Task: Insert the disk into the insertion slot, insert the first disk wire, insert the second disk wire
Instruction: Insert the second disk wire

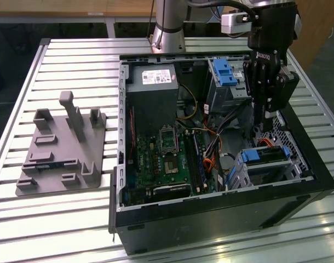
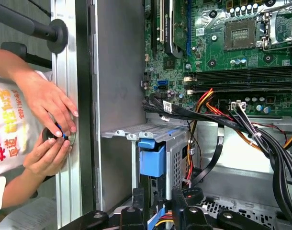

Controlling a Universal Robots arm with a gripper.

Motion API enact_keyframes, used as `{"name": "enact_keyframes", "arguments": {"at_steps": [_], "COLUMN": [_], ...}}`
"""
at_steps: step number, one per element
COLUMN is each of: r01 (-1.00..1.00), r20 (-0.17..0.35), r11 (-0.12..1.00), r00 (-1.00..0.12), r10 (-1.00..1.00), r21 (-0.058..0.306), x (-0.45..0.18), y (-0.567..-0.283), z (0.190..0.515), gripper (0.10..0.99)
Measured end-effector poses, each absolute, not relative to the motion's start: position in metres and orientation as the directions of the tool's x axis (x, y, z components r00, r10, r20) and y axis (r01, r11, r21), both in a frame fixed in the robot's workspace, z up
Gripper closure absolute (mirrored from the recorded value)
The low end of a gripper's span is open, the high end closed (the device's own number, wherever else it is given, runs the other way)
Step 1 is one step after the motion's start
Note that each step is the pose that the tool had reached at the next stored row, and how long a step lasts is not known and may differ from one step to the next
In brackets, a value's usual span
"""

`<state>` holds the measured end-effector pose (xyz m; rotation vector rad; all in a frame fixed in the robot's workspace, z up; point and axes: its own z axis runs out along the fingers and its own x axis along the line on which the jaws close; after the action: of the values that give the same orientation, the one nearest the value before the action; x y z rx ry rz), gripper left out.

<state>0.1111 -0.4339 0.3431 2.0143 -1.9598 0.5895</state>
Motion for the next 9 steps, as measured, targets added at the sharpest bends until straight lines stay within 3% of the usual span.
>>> {"name": "enact_keyframes", "arguments": {"at_steps": [9], "r01": [-0.995], "r20": [0.465], "r11": [-0.049], "r00": [0.002], "r10": [-0.885], "r21": [-0.088], "x": [0.1116], "y": [-0.4339], "z": [0.3418], "gripper": [0.722]}}
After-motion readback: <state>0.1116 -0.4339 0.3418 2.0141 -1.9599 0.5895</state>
